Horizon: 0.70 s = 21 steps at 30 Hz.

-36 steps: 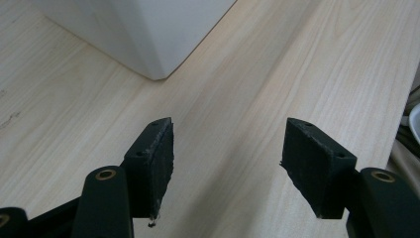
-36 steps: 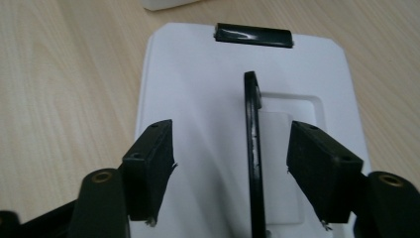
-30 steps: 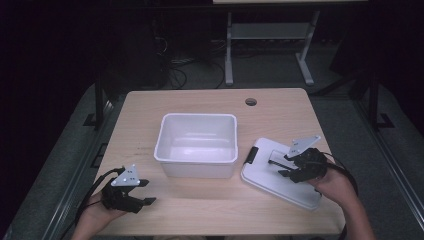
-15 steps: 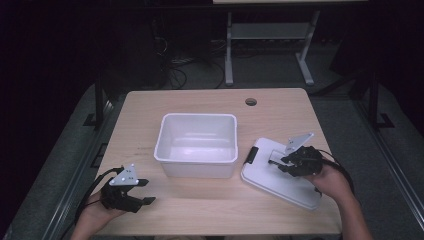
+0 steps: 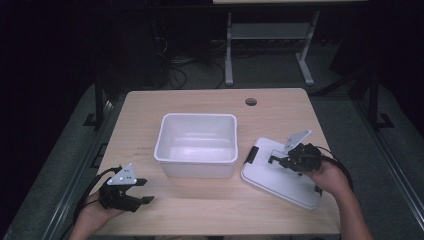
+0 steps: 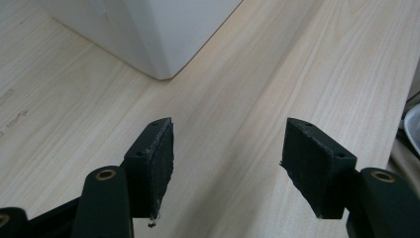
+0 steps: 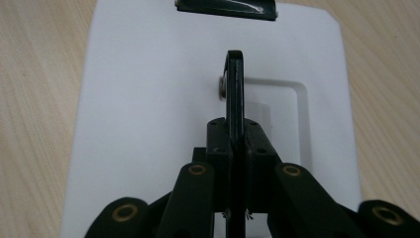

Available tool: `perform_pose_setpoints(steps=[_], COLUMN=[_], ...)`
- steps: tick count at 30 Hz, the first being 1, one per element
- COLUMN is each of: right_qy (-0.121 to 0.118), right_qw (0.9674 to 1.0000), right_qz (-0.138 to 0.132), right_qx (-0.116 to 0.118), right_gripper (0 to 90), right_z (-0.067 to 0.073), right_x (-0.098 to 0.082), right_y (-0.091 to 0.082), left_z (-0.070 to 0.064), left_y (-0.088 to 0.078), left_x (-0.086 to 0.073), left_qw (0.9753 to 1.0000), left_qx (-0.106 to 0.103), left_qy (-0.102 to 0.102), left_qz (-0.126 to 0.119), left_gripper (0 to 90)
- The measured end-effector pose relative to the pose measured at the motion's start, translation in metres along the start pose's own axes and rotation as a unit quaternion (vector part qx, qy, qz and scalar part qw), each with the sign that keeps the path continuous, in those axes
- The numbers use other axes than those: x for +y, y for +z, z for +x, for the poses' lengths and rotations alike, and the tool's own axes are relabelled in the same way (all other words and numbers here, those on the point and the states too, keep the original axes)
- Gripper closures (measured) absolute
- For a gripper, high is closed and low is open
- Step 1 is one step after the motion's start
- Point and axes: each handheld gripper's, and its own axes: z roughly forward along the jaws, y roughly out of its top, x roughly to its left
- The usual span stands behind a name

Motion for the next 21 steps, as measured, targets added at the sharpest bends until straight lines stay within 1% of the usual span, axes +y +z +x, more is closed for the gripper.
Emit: perform_pose_setpoints(steps=[3,7,8,10,11,21], right_qy=[0.003,0.006,0.006,0.006,0.010,0.003], right_qw=[1.0000,0.9998,0.9998,0.9996,0.9994,0.9982], right_qz=[-0.004,-0.018,-0.018,-0.026,-0.032,-0.059], right_qx=[0.003,0.002,0.002,0.001,0.001,-0.002], right_gripper=[83.9,84.0,84.0,84.0,84.0,83.9], right_z=[-0.002,-0.004,-0.004,-0.005,-0.005,-0.003], right_x=[-0.001,-0.002,-0.002,-0.003,-0.003,-0.001], right_y=[-0.001,-0.010,-0.010,-0.016,-0.021,-0.049], left_z=[-0.001,0.000,0.000,0.000,0.000,-0.001], left_y=[-0.001,-0.001,-0.001,-0.001,-0.002,-0.001], left_x=[0.000,0.000,0.000,0.000,0.000,0.000], left_qw=[1.0000,1.0000,1.0000,1.0000,1.0000,1.0000], left_qx=[0.000,-0.002,-0.002,-0.001,-0.001,-0.002], left_qy=[0.000,0.000,0.000,0.000,0.000,0.000], left_qz=[-0.004,-0.004,-0.004,-0.003,-0.004,-0.004], left_gripper=[36.6,36.8,36.8,36.8,36.9,36.8])
